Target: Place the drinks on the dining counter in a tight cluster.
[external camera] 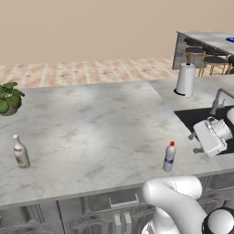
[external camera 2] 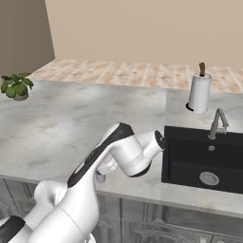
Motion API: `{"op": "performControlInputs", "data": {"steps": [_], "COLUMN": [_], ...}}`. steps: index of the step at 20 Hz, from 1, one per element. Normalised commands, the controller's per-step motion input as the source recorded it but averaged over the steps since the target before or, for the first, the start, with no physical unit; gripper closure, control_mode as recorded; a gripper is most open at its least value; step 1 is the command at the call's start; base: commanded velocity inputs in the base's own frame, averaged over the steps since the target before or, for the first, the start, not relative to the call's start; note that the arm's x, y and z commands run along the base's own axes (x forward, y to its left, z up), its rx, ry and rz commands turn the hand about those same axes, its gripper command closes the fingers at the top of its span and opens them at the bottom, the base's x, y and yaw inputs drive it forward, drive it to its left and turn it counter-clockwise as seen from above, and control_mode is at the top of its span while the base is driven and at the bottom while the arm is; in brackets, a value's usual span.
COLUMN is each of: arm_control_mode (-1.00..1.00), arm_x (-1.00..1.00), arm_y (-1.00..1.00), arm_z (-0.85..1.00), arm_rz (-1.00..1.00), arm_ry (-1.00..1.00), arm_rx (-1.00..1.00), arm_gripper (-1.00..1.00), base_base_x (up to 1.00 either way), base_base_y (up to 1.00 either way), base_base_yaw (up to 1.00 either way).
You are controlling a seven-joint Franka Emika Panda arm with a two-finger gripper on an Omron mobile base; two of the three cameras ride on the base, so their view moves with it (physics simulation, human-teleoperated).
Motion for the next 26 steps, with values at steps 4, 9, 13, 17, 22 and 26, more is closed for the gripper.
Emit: {"op": "performControlInputs", "data": {"steps": [4,9,13,17,22,26], "arm_control_mode": [-1.00,-1.00,-1.00,-1.00,-1.00,-1.00], "arm_x": [0.14,0.19,0.14,0.29,0.21,0.10], "arm_y": [0.00,0.00,0.00,-0.01,0.00,0.00], "arm_z": [-0.15,-0.01,0.00,0.00,-0.15,-0.32], "arm_rz": [0.00,0.00,-0.03,-0.10,-0.06,-0.02], "arm_ry": [-0.10,0.00,0.05,0.08,0.19,0.21], "arm_rx": [0.06,0.00,0.00,0.00,0.00,0.00], "arm_gripper": [-1.00,-1.00,-1.00,-1.00,-1.00,-1.00], "base_base_x": [0.00,0.00,0.00,0.00,0.00,0.00], "base_base_y": [0.00,0.00,0.00,0.00,0.00,0.00], "base_base_yaw": [0.00,0.00,0.00,0.00,0.00,0.00]}}
